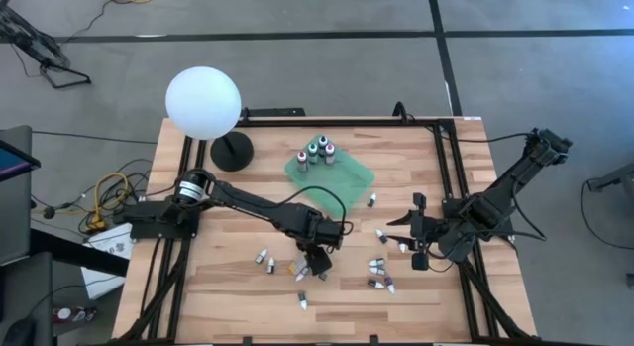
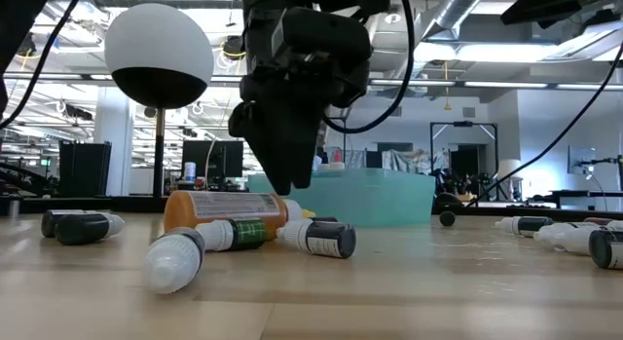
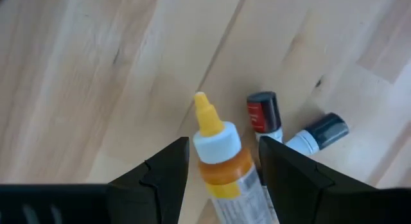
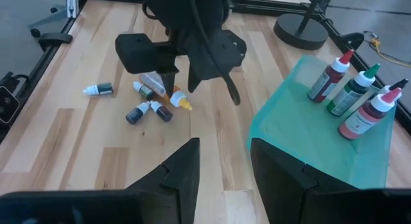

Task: Pick & Place food coloring
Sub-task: Put the yellow food coloring bottle into the green bin

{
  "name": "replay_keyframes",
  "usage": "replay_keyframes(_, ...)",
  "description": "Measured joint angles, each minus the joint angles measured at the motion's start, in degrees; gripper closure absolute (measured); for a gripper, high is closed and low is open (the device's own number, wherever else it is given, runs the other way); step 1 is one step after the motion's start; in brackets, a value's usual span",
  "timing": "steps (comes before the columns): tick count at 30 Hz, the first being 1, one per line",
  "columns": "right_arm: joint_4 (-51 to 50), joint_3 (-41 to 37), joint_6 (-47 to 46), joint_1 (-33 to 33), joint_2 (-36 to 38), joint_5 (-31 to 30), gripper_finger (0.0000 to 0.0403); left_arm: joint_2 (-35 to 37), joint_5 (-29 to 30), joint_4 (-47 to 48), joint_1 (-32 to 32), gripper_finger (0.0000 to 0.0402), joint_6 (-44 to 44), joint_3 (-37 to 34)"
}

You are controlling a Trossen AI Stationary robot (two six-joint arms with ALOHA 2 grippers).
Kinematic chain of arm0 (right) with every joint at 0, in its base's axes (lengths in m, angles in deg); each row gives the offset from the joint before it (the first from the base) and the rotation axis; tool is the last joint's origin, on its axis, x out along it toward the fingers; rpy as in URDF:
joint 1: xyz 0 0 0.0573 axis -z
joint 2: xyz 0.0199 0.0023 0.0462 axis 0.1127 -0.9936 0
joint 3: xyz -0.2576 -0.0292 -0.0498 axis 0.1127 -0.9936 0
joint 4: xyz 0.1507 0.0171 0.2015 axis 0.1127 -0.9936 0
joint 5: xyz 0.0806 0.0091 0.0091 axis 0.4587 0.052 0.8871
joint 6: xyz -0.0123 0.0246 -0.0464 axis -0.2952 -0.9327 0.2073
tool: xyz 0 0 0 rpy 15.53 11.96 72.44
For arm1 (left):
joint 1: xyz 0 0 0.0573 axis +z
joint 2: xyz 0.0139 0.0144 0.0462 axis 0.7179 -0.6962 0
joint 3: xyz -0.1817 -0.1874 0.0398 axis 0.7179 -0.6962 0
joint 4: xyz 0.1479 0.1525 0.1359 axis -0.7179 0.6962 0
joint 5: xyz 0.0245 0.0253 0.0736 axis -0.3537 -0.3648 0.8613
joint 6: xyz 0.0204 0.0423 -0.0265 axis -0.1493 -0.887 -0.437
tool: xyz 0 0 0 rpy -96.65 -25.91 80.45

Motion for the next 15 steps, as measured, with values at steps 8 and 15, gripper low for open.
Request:
replay_keyframes(8, 0.09, -0.01, 0.0, 0.0, 0.0, 0.0, 0.0272, -0.36, 1.49, -0.44, 0.02, 0.022, 0.02, 0.0)
replay_keyframes(15, 0.11, 0.0, 0.0, 0.0, 0.0, 0.0, 0.0272, -1.68, 1.05, -0.32, -0.02, 0.022, -1.31, -0.07)
